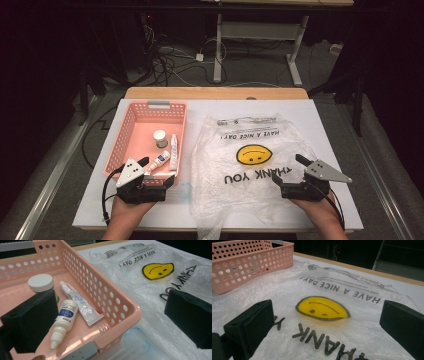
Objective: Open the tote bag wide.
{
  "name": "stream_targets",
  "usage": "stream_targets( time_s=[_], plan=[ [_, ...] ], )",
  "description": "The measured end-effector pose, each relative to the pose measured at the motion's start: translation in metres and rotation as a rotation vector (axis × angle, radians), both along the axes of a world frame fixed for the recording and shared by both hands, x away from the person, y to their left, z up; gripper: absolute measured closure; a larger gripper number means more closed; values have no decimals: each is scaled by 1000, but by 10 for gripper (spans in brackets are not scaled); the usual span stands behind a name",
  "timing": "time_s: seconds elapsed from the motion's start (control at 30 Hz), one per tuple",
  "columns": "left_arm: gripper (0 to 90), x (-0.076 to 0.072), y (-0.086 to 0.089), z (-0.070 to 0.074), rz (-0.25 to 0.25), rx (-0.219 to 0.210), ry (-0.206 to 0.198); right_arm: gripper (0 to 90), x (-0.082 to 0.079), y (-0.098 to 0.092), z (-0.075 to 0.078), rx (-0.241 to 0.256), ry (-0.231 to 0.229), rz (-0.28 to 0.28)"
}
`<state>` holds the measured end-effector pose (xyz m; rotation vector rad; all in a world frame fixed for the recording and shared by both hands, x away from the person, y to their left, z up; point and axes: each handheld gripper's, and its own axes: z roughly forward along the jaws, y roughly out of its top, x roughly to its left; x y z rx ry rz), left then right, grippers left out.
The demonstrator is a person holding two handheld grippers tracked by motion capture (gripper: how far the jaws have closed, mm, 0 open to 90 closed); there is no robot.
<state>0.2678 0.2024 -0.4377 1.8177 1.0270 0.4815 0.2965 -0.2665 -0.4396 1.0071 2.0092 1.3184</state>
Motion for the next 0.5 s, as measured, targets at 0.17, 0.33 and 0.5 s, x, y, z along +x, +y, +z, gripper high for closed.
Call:
stream_targets(
  time_s=[0.17,0.33,0.5],
  plan=[
    [0,-3,0,1,-1,7,-8,0,0,2,2,2,-6,9],
    [0,-2,-2,2,-7,12,-17,0,-2,0,5,-5,-2,10],
    [0,1,-4,2,-11,7,-15,7,-3,-11,11,3,0,-27]
  ],
)
